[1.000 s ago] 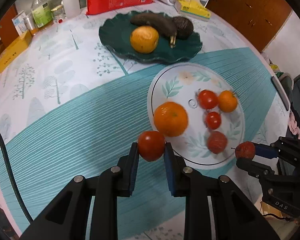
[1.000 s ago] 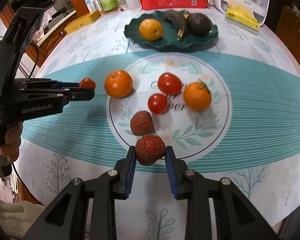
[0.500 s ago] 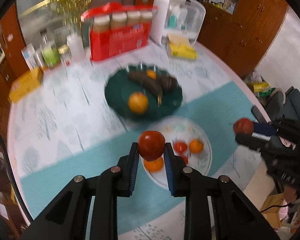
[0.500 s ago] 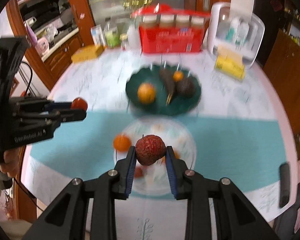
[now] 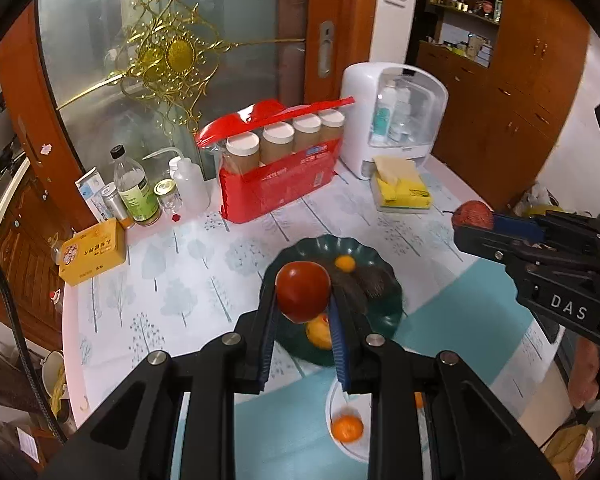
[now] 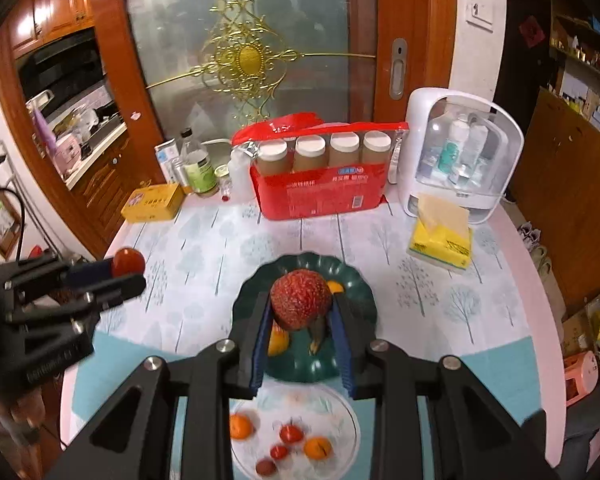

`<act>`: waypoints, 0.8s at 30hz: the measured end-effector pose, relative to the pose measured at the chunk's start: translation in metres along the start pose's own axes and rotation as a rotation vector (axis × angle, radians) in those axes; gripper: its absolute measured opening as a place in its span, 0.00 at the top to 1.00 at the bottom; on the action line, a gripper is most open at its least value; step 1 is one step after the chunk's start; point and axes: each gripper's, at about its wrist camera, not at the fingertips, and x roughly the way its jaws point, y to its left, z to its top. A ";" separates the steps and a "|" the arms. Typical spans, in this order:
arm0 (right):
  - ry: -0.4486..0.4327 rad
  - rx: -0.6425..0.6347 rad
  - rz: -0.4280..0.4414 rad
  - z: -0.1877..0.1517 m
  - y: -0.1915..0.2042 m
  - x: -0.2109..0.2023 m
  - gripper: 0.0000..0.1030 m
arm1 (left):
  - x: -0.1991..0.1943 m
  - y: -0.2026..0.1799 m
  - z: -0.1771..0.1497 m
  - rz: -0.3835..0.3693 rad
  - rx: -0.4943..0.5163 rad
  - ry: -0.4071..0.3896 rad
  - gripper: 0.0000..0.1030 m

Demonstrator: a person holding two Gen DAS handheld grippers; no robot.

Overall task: Organize fruits
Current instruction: 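Carry the tomato with the left gripper while the right carries the lychee to the green plate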

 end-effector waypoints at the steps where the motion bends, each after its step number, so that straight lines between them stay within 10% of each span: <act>1: 0.006 0.007 -0.001 0.008 -0.001 0.013 0.72 | 0.012 0.004 0.004 -0.003 -0.012 0.013 0.77; 24: 0.304 -0.119 0.158 -0.039 0.006 0.246 0.71 | 0.255 0.034 -0.045 -0.002 -0.156 0.339 0.77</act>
